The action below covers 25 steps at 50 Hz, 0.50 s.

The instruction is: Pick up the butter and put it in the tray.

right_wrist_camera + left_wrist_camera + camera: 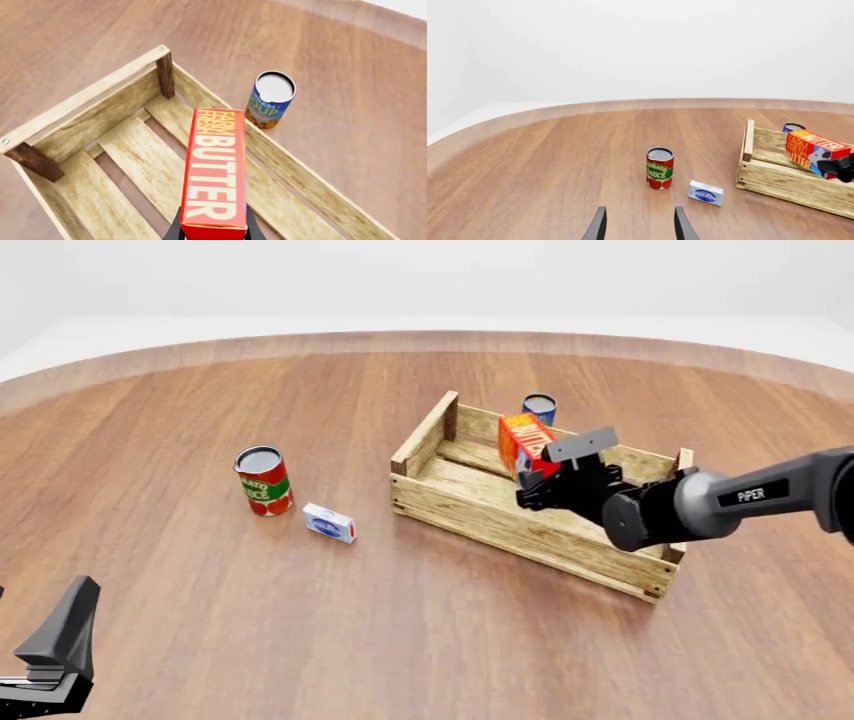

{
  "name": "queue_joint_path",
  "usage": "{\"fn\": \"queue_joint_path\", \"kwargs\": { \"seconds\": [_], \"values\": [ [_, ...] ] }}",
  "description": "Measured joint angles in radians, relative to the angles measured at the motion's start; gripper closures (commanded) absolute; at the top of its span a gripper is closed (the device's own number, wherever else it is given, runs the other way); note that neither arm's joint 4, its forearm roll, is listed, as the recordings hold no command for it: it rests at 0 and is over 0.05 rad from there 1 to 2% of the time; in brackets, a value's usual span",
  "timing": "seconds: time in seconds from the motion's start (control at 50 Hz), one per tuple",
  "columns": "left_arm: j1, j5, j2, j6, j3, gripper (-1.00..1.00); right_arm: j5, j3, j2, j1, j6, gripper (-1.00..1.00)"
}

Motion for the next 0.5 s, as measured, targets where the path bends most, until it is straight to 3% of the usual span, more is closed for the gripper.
{"fn": "queue_joint_path", "kwargs": {
  "seconds": [0.4,0.42,0.5],
  "values": [
    [0.000,0.000,0.000,0.000,0.000,-1.00,0.011,-0.010,0.017,-0.005,0.006,1.00],
    [0.000,0.000,0.000,0.000,0.000,-1.00,0.011,-0.010,0.017,-0.005,0.007,-1.00],
    [0.000,0.000,0.000,0.000,0.000,-1.00,0.013,-0.020,0.016,-0.008,0.016,-1.00]
  ]
}}
